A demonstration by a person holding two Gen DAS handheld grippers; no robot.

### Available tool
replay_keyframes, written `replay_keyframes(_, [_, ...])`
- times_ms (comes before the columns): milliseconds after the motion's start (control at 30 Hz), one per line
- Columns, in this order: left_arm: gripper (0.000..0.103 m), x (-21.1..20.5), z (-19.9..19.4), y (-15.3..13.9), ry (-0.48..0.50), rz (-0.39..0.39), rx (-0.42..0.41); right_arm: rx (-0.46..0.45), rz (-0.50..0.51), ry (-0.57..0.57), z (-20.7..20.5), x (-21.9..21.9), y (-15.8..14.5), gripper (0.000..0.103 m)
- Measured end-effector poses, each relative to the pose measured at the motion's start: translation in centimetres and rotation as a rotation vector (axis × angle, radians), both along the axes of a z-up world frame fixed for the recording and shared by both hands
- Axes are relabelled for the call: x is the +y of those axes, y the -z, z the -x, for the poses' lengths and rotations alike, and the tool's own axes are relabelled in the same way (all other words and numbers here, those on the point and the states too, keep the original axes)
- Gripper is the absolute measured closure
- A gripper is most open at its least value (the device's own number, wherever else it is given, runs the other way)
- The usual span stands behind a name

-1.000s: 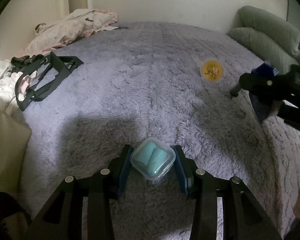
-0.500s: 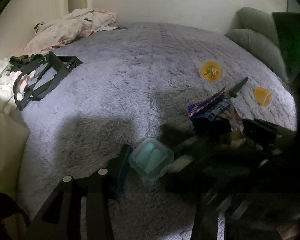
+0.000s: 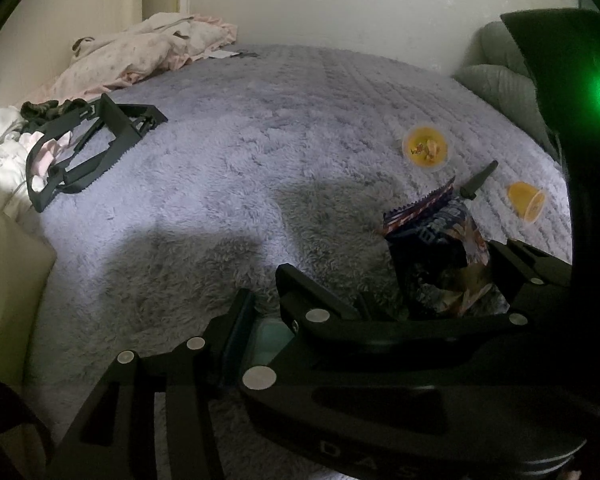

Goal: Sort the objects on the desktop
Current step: 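Carry teal box and biscuit bag into the white tote bag and open both tools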

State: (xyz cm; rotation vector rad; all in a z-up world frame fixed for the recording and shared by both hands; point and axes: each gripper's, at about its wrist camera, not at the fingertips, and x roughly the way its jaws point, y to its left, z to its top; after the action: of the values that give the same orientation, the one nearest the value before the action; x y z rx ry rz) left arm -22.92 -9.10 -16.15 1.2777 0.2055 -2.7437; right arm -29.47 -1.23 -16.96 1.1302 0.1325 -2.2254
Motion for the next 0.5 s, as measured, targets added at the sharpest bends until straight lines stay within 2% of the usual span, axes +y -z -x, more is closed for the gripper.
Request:
replay_keyframes(33, [0.058,0.1,0.0,0.0,-0.001,0.013,0.000,-0.001,0.004,0.007,0.0,0.2,-0.1,0.000])
replay_keyframes(67, [0.068,0.2,-0.1,-0.1,-0.003,0.021,0.001,0.011,-0.004,0.033,-0.1,0.3,-0.2,0.004])
replay_keyframes(100, [0.068,0.2,-0.1,-0.1,-0.004,0.023,0.001,0.027,-0.020,0.066,-0.2,0.6,-0.4,0.026])
replay_keyframes(133, [0.068,0.1,-0.2,-0.1,-0.004,0.019,0.002,0.035,-0.032,0.110,0.0,0.9,-0.6,0.053])
replay_keyframes(167, [0.068,-0.1,-0.2,-0.1,-0.005,0.009,0.003,0.010,0.001,0.139,0.4,1.6,-0.7,0.059])
replay_keyframes(233, [0.068,-0.6,-0.3,-0.2,-0.005,-0.016,0.008,-0.031,0.068,0.157,0.9,2.6,-0.8,0.064])
replay_keyframes(300, [0.068,-0.9,-0.5,-0.5,-0.010,-0.042,0.012,-0.039,0.067,0.156,1.0,2.7,-1.2,0.065])
replay_keyframes(400, [0.068,-1.6,-1.1,-2.3,-0.042,-0.047,0.038,0.015,0.021,0.126,0.1,1.7,-2.9,0.065])
replay_keyframes(500, [0.068,-2.2,-2.5,-5.5,-0.064,-0.027,0.108,0.080,0.069,0.088,-1.5,1.0,-5.6,0.065])
